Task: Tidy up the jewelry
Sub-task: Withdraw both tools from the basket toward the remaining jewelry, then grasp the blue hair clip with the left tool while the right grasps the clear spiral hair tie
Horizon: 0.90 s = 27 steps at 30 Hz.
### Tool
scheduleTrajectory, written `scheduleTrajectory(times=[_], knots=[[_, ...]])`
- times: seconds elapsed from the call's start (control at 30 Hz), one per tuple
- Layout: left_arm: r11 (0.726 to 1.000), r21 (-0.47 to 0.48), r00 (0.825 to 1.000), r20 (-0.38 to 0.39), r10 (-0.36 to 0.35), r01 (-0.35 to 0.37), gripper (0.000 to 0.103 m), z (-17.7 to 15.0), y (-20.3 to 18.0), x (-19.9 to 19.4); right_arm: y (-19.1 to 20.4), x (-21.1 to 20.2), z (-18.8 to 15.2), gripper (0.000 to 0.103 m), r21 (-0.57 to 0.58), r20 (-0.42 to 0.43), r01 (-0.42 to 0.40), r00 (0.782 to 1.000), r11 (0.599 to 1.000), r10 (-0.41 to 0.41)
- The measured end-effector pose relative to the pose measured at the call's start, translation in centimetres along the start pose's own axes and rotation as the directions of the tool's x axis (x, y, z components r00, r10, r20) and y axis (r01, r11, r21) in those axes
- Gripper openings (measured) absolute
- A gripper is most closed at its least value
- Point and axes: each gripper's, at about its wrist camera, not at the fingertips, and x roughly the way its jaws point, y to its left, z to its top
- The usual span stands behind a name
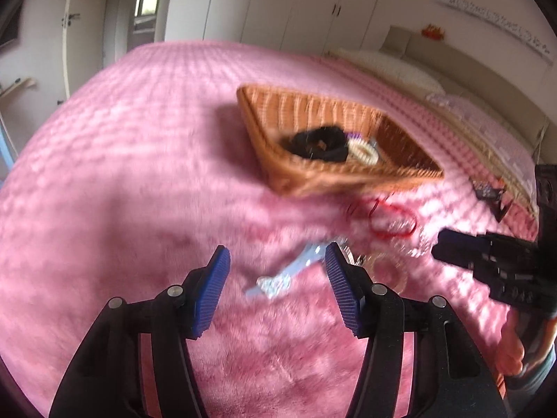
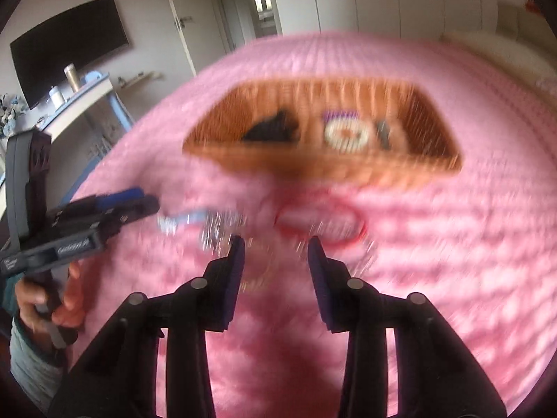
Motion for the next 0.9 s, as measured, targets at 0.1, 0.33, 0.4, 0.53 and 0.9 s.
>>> scheduleTrajectory(times=[0.1, 0.33, 0.4, 0.53, 0.9], knots=[[1.0, 0.001, 0.999, -0.034, -0.014, 0.014, 0.052, -0.8, 0.0, 0.7, 0.1, 1.3, -0.8, 0.029, 0.026, -0.048, -0.014, 0.999, 1.0, 0.015], [0.996, 0.073, 0.994, -0.101, -0.047, 0.055, 0.035, -2.4, -2.1, 0.7, 0.0, 3.0, -1.0, 0.026, 0.067, -0.078, -0.039, 0.996, 0.997, 0.044], [0.994, 0.089, 0.993, -0.111, -0.047, 0.057, 0.035, -2.8, -2.7, 0.5, -0.1, 3.0, -1.1, 0.026, 0.074, -0.074, -0.047, 0.996, 0.996, 0.053], [0.995, 0.102, 0.997, -0.077, 0.005, 0.003, 0.035, -2.5, -3.0, 0.0, -0.6, 2.9, -1.1, 0.026, 0.089, -0.065, -0.055, 0.996, 0.995, 0.061], [0.971, 0.226, 0.986, -0.128, 0.107, -0.076, 0.036, -0.7, -3.1, 3.8, 1.3, 4.7, -0.1, 0.026, 0.007, -0.06, 0.055, 0.997, 0.998, -0.055]])
